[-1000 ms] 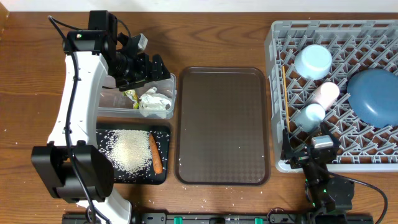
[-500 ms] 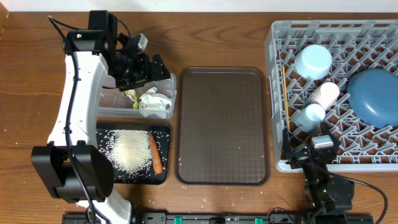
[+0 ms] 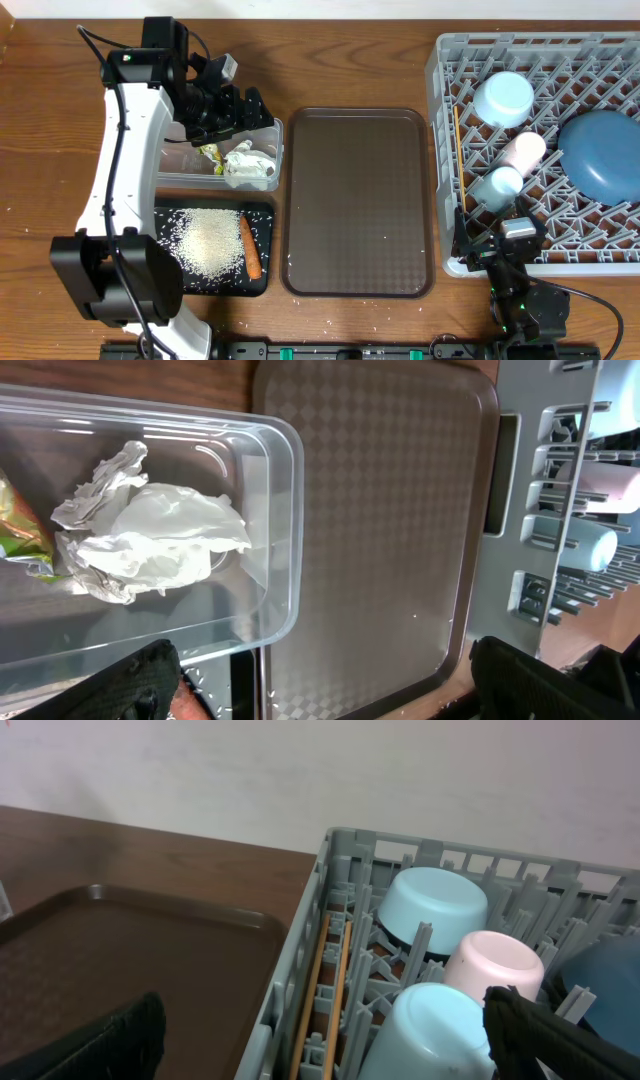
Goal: Sort waste into correct bins and load items into the dishwasher rack
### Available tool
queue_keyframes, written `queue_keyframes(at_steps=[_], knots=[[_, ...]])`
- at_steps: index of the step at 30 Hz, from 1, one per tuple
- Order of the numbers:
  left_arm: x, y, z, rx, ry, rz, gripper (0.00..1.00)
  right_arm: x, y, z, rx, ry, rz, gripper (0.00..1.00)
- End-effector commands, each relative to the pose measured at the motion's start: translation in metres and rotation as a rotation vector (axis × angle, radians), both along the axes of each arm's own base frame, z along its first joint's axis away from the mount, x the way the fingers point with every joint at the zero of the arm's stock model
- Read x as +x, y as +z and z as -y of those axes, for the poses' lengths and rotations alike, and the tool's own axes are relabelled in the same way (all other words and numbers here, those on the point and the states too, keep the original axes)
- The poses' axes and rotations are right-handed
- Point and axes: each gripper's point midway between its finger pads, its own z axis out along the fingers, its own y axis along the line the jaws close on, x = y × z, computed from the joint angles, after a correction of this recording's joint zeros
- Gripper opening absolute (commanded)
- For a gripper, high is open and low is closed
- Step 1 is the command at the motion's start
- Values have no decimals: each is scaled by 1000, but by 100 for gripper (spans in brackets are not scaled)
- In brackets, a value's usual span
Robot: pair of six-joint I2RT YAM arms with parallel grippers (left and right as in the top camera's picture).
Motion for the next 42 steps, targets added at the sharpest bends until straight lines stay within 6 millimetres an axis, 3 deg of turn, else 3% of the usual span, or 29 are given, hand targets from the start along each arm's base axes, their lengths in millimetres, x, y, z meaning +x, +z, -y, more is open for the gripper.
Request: queue_keyframes(at_steps=[1, 12, 28, 35, 42], knots=[[-10, 29, -2, 9, 4, 82, 95, -1, 0, -1, -12, 7, 4, 99], [-56, 124, -1, 14, 5, 374, 95, -1, 0, -1, -12, 7, 4, 99], [-154, 218, 1, 19, 6, 748, 95, -1, 0, -1, -12, 7, 4, 99], [-205, 218, 2, 20, 7, 840, 95, -1, 0, -1, -12, 7, 4, 99], [-238, 176, 2, 20, 7, 826, 95, -1, 0, -1, -12, 7, 4, 99]])
